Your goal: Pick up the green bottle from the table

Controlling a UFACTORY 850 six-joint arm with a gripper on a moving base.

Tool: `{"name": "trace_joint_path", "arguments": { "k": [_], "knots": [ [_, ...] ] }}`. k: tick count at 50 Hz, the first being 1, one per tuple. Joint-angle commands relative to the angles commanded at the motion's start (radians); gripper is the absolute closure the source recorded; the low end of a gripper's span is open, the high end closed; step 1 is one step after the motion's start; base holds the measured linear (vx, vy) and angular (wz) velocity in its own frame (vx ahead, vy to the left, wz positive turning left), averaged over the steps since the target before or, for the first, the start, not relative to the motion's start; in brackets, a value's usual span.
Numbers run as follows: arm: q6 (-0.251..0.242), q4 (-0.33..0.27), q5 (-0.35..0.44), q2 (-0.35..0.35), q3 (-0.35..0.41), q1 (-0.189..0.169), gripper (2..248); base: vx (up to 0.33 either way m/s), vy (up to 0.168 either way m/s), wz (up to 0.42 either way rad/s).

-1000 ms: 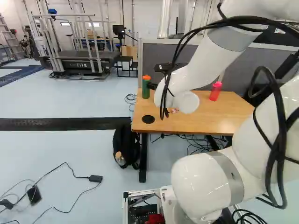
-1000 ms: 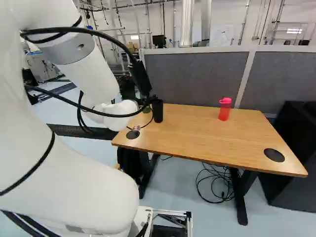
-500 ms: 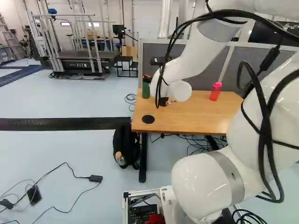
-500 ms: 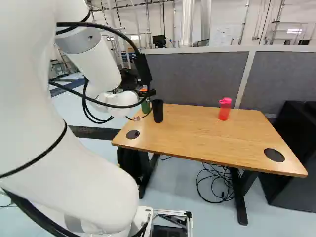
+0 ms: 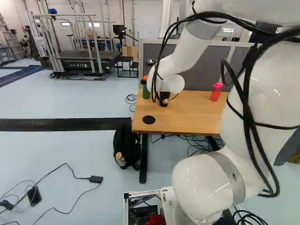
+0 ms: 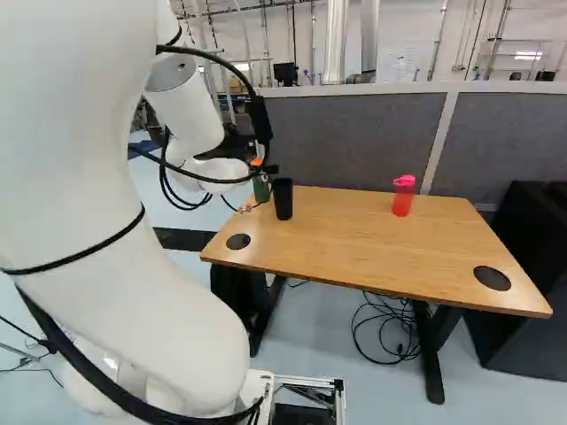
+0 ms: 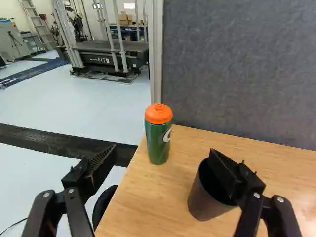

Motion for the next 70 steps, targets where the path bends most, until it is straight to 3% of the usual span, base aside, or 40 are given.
{"name": "trace_joint_path", "arguments": {
  "k": [40, 70],
  "knots": [
    [0.000, 0.000, -0.012, -0.198, -0.217, -0.009, 3, 0.000, 0.000, 0.000],
    [0.000, 0.000, -0.197, -0.338, -0.384, -0.013, 3, 0.000, 0.000, 0.000]
  ]
}}
